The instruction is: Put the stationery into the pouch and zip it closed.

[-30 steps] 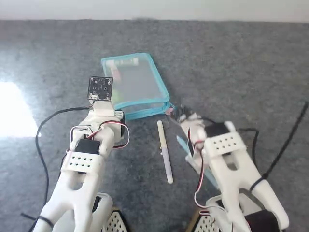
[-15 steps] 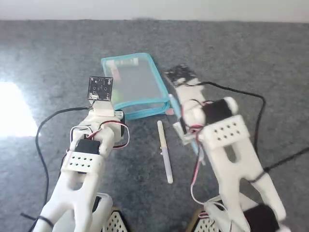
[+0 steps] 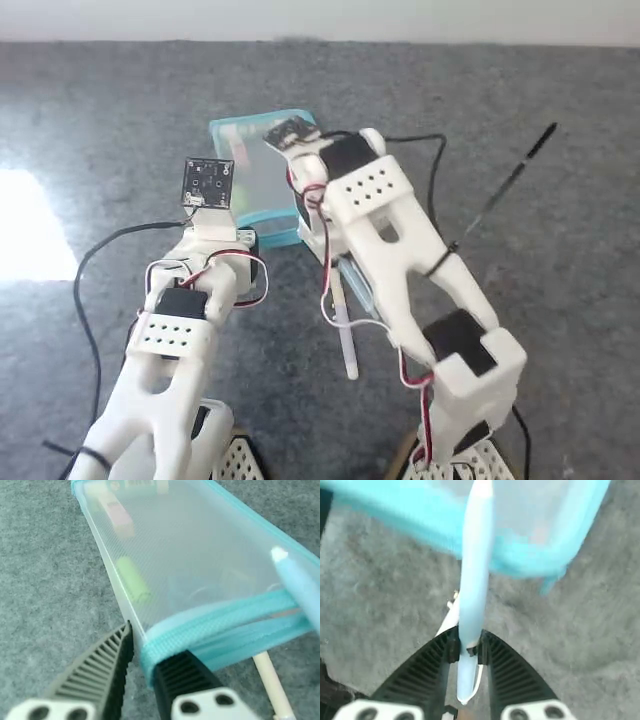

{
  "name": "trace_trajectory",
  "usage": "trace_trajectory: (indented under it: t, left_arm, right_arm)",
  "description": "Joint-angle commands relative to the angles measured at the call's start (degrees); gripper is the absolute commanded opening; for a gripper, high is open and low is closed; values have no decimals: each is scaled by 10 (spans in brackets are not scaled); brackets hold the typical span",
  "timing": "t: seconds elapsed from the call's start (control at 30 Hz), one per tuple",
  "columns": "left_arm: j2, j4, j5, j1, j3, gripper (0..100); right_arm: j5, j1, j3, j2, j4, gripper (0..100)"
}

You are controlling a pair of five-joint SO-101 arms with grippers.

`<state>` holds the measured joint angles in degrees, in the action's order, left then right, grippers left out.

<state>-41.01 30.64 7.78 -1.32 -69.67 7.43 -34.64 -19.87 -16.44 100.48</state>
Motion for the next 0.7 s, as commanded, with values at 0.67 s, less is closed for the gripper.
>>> trace_trajectory:
  t: [0.67]
  left_arm:
    - [0, -25, -2, -3, 2, 12]
  right_arm:
    - [45, -16, 228, 173, 23, 8]
